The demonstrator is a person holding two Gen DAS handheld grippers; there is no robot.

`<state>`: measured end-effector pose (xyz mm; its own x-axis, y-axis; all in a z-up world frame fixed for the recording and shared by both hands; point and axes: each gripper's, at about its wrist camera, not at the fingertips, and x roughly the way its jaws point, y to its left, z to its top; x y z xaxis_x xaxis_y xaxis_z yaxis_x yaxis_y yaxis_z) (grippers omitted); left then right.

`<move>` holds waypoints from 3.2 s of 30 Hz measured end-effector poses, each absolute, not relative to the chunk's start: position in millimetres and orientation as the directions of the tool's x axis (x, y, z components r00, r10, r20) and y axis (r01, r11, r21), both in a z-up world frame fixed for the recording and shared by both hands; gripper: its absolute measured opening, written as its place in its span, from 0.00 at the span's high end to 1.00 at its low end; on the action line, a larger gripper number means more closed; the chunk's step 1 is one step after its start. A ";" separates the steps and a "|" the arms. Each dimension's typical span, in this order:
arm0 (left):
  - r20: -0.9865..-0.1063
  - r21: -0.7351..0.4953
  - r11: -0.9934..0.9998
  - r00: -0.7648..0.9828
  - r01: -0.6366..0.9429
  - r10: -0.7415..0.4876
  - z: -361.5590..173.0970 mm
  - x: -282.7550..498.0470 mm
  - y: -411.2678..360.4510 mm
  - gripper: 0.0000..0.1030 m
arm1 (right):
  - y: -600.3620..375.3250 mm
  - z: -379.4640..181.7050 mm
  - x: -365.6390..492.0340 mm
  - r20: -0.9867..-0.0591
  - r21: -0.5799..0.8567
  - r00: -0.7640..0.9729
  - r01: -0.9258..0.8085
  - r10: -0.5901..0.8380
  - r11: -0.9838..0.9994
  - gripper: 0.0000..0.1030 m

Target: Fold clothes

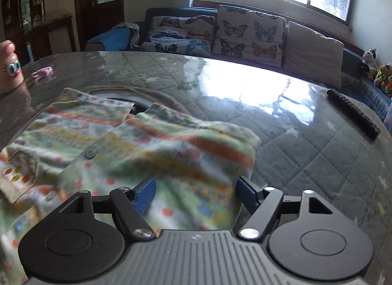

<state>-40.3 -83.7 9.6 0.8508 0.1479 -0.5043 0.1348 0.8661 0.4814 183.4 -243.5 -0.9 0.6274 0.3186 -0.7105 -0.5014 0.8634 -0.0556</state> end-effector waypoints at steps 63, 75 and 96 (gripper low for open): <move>-0.517 0.402 0.910 0.845 0.099 0.136 17.6 -67.1 -62.1 0.00 | -207.8 16.8 -33.2 -0.712 -0.158 0.515 -0.780 0.477 0.606 0.13; -0.533 0.387 0.905 0.843 0.176 0.064 14.5 -62.0 -82.1 0.00 | -239.0 11.2 -23.6 -0.689 -0.138 0.595 -0.668 0.413 0.731 0.07; -0.497 0.383 0.883 0.866 0.273 -0.052 29.4 -39.6 -120.2 0.00 | -280.3 15.4 -37.1 -0.678 -0.185 0.659 -0.582 0.326 0.791 0.00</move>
